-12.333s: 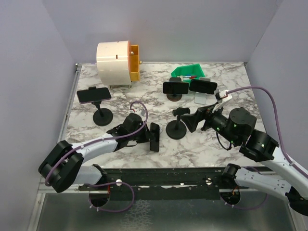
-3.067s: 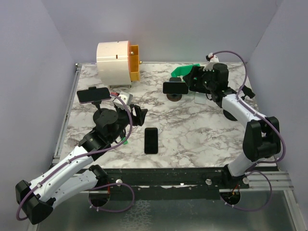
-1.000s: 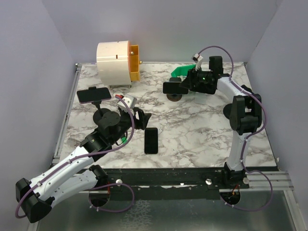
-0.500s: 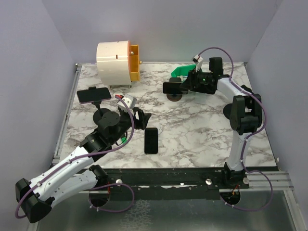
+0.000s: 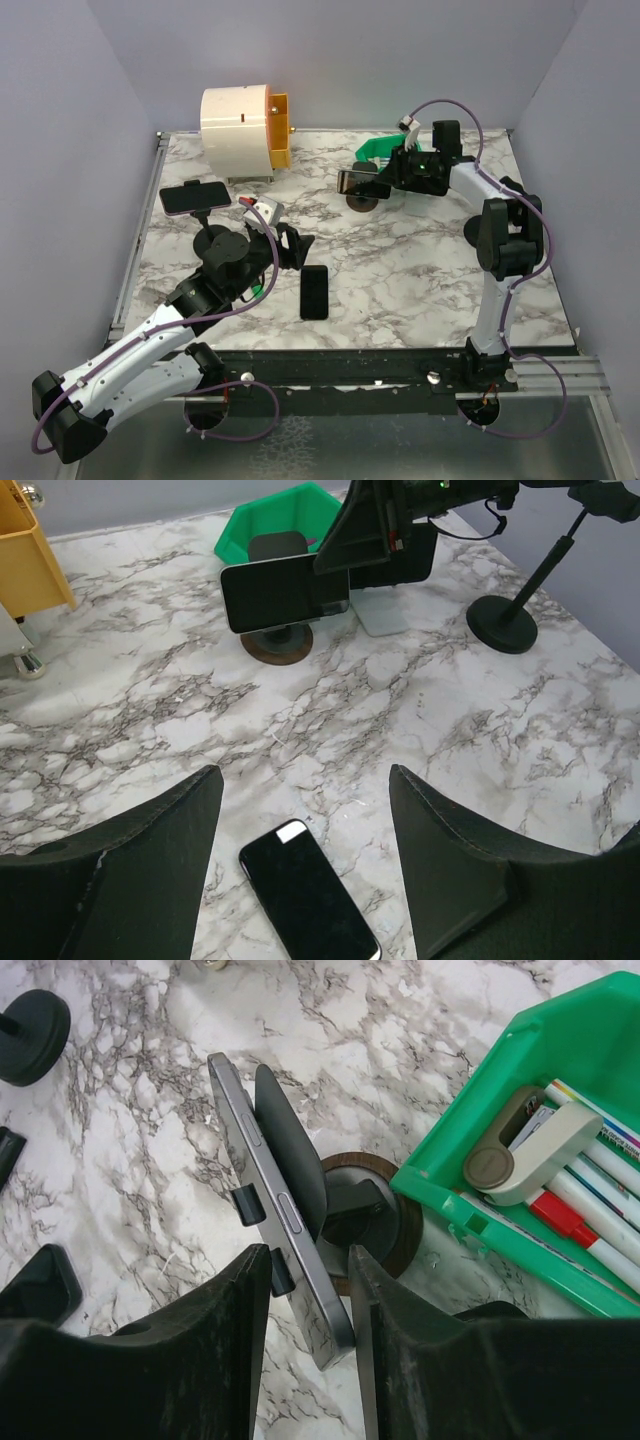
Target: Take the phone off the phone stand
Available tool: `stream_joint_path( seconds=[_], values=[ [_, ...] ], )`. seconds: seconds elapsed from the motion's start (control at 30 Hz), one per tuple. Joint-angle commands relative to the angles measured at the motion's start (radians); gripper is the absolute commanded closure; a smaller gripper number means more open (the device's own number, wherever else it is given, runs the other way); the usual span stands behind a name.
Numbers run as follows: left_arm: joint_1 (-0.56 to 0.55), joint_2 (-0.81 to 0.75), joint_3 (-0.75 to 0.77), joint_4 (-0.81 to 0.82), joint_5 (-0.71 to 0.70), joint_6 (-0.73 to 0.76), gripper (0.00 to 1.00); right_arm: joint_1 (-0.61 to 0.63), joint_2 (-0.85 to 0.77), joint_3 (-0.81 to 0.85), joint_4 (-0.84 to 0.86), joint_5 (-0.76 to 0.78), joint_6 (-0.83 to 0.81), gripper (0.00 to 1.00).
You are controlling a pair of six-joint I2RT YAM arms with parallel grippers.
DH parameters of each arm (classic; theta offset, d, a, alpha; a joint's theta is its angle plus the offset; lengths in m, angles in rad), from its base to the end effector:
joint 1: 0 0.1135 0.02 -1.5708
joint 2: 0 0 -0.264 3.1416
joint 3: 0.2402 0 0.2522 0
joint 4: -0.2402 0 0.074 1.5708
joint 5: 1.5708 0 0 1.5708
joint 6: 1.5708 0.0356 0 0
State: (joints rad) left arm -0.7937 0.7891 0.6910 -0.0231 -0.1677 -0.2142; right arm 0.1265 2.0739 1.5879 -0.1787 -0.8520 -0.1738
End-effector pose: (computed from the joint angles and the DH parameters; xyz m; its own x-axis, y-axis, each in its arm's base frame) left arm 0.1389 -0.1327 0.3234 -0.2076 -0.0878 -0.9743 0.5553 0.8093 -0.1913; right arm 0.4615 0.0857 0.2233 -0.4867 -0.1767 -0.8555 -0.7664 0.5563 0.3211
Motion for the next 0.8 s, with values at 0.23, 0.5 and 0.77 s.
stream_joint_path(
  seconds=[0.23, 0.5, 0.77],
  values=[
    [-0.003, -0.014, -0.005, 0.019, 0.008, 0.013, 0.31, 0.023, -0.02, -0.056, 0.009, 0.018, 0.02, 0.7],
    [-0.004, -0.018, -0.005, 0.019, 0.005, 0.015, 0.31, 0.028, -0.038, -0.077, 0.016, 0.017, 0.021, 0.87],
    [-0.004, -0.018, -0.005, 0.02, 0.007, 0.015, 0.31, 0.026, -0.083, -0.078, 0.029, 0.016, 0.025, 1.0]
  ],
)
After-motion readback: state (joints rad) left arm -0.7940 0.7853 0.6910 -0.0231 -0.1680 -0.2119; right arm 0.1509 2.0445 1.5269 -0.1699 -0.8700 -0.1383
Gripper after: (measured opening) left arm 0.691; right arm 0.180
